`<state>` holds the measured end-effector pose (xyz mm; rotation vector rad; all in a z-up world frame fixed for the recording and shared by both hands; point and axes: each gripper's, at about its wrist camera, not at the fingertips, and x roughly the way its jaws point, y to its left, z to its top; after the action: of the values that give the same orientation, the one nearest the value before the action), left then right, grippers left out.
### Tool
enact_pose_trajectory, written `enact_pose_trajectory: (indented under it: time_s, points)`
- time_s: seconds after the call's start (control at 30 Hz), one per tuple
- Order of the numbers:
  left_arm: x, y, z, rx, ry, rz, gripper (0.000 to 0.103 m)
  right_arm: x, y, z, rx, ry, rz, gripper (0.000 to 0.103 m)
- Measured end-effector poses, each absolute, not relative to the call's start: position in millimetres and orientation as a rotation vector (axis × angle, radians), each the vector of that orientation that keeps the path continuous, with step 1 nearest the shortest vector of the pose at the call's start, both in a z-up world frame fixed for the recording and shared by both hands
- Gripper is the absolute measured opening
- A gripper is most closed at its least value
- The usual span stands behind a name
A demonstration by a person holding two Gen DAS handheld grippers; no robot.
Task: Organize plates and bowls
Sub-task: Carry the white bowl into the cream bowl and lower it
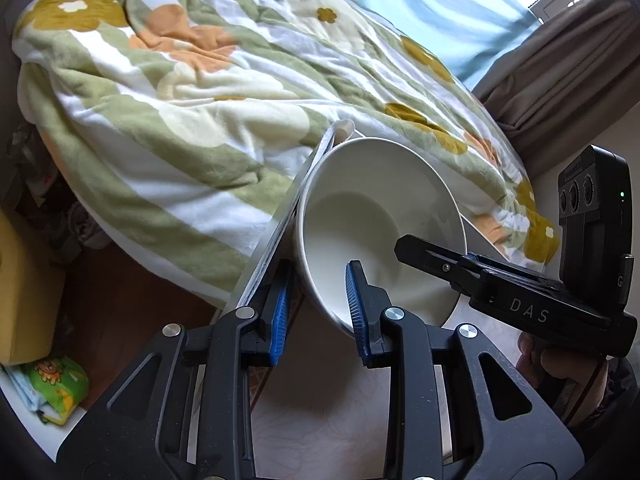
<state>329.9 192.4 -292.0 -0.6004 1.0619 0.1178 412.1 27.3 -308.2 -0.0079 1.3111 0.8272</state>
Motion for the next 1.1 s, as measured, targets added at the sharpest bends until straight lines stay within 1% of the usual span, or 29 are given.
enact_pose_trajectory:
  time_s: [0.3,0.47,0.6,0.83,0.97,1.1]
  points:
    - [312,178,-262,-0.560,1.026,0.108,0.024,396,12,-289,0.061,1.265,0.816,0.020]
    - [293,157,-225,-0.538,0.975,0.082,0.024,376,-12,-260,0.103,1.212,0.812,0.020]
    - [271,126,-192,-0.531,0.933,0.057,0.021,353,-45,-229,0.140,1.152,0.801,0.020]
    - [230,43,-147,-0.519,0.888,-0.033,0.017,298,-134,-180,0.202,1.047,0.758,0.020]
    - [213,-24,-137,-0.477,0.904,-0.109,0.017,265,-200,-164,0.239,1.013,0.690,0.020]
    - [197,-93,-139,-0.446,0.940,-0.197,0.017,234,-267,-158,0.268,1.003,0.594,0.020]
